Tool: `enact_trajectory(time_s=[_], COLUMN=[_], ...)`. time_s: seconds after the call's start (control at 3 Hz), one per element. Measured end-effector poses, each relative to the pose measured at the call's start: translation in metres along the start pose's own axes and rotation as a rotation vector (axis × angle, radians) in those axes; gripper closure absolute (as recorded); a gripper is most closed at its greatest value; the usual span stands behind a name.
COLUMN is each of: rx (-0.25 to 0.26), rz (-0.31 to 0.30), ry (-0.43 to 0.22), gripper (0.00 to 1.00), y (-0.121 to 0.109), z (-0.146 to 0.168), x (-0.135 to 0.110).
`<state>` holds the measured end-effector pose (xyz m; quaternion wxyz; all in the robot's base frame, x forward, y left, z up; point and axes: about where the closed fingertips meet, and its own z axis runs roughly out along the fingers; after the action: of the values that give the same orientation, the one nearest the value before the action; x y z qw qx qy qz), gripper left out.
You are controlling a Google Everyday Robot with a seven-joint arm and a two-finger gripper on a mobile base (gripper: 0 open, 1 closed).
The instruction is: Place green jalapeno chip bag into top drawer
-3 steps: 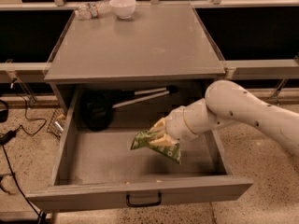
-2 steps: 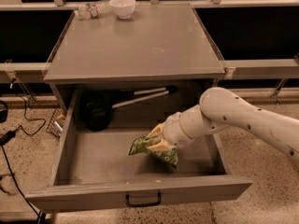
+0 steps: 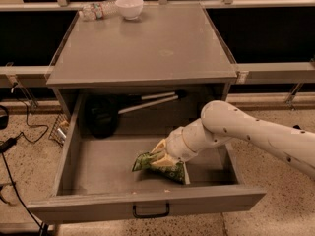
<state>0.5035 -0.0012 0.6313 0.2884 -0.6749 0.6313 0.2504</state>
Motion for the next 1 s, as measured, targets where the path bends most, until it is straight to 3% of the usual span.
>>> enact_trajectory(time_s=[0.67, 1.0], rx=[-0.001, -0.001], rz=[0.0, 0.0], ry=[0.0, 0.0], gripper=[0.58, 0.27], y=[0.0, 0.0], z=[0.0002, 0.0002], x=[0.0001, 0.0001])
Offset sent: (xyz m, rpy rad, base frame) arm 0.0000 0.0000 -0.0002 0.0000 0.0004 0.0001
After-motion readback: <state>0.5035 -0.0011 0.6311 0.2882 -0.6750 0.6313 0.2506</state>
